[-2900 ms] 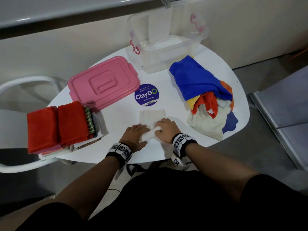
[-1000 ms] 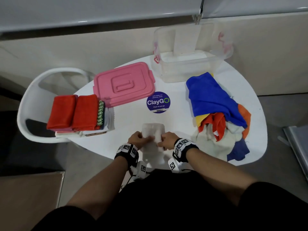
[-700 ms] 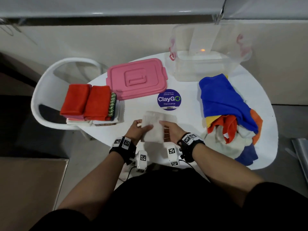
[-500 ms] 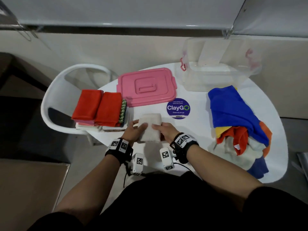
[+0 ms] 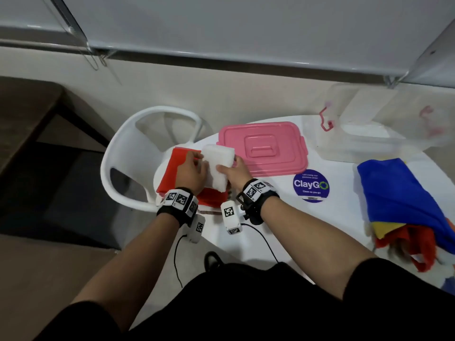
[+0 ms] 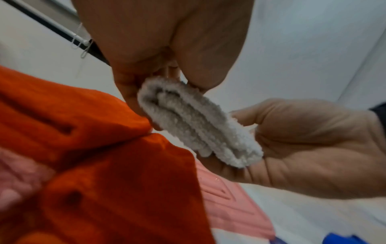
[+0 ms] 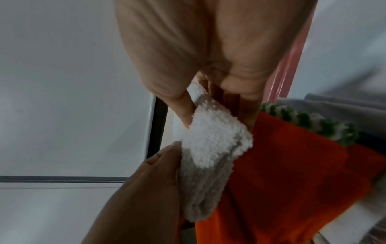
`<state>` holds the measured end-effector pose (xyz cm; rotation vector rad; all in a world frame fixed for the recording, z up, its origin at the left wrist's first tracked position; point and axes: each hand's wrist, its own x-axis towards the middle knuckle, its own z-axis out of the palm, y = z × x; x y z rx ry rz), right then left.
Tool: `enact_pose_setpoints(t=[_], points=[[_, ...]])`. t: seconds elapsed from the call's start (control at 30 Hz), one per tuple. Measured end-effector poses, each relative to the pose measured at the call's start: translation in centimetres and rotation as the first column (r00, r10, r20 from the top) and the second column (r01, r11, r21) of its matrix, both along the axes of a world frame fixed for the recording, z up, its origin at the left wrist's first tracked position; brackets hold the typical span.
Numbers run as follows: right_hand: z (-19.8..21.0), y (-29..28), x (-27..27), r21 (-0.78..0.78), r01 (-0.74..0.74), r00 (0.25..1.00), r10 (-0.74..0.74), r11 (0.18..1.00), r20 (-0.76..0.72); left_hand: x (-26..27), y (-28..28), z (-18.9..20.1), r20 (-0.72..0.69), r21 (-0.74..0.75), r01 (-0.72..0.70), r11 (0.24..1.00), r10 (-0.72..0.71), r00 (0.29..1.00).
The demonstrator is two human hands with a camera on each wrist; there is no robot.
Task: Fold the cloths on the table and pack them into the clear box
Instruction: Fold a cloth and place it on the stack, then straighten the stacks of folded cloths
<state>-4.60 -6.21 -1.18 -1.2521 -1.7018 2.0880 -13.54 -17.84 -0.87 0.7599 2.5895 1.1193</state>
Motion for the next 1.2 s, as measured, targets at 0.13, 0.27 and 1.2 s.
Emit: enact_pose_setpoints(t=[0.13,0.27,1.2], points=[[-1.3,-0.3,-1.0,0.195,-0.122,0.971,0.077,0.973,0.227,-2.7,-1.5,-1.8,-0.311,-0.334,0.001,0.943,-0.111,0.944],[-0.6,-1.3,-0.6,0.606,-0.242,0.923,-0.012,0.757,0.383,-4.9,-2.5,-3.8,-0.390,-0.283,0.086,0.955,-0.196,0.900],[-3.9,-5.1,-2.8,0.796,-0.480,0.874,0.277,0.368,0.399,-7.8,-2.7,-6.4,-0.177,-0.332,0.214,0.919,-0.284,0.942]])
